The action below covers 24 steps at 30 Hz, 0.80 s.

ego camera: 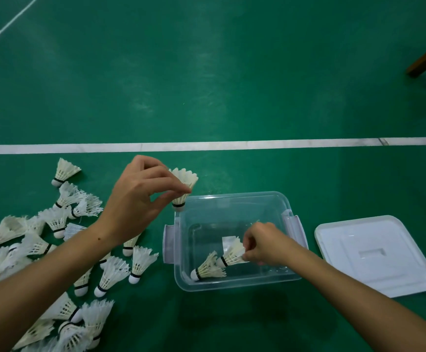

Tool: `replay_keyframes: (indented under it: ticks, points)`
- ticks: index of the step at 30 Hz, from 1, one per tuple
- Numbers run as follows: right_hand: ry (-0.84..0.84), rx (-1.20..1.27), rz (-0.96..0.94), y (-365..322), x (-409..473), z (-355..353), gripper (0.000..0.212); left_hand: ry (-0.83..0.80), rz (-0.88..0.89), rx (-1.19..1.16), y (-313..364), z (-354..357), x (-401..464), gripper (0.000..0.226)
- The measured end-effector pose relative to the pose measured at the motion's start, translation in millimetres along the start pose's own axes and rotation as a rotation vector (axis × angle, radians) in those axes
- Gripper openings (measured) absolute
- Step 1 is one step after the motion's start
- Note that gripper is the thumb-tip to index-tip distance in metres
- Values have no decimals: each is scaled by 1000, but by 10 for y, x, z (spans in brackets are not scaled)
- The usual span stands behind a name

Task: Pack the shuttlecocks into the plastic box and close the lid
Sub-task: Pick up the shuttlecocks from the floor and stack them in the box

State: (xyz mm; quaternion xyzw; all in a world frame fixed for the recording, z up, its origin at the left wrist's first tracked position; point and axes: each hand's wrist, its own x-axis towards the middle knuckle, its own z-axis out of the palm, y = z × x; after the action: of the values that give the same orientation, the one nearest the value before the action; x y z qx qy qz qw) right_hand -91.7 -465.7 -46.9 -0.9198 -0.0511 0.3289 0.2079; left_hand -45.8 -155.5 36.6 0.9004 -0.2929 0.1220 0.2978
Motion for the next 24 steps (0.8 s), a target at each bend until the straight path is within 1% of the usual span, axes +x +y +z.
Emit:
replay_keyframes:
  ticks: [2,5,7,9,11,14,15,17,18,20,21,23,24]
  points:
    - [-46,35,-11,-39,35,53,22,5,24,12,28,3,6,17]
    - [-113,64,-7,-101,114,164,21,9,-33,-75,132,9,32,13]
    - [-148,58,7,-127,158,246,24,-10,-88,-168,203,15,45,25]
    - [-170,46,11,-122,172,307,30,-70,-128,-250,249,37,45,33]
    - [-197,84,13,-107,154,323,34,-132,-157,-326,276,85,42,39]
    - [-197,159,11,-72,62,228,22,-186,-161,-363,313,181,57,44]
    - [-180,183,6,-50,23,175,23,-200,-162,-371,332,209,73,46]
    - [-121,219,9,-23,-81,17,34,-236,-160,-380,378,253,125,47]
    - [-69,234,-9,-18,-142,-82,32,-261,-154,-377,401,276,160,48]
    - [93,314,-67,-29,-291,-284,26,-338,-138,-363,450,336,240,48]
    - [198,364,-103,-48,-366,-378,26,-382,-129,-352,471,379,280,49]
    - [378,412,-196,-107,-480,-512,37,-460,-119,-336,503,483,348,51]
    - [425,397,-249,-144,-513,-544,42,-487,-114,-336,518,535,379,52]
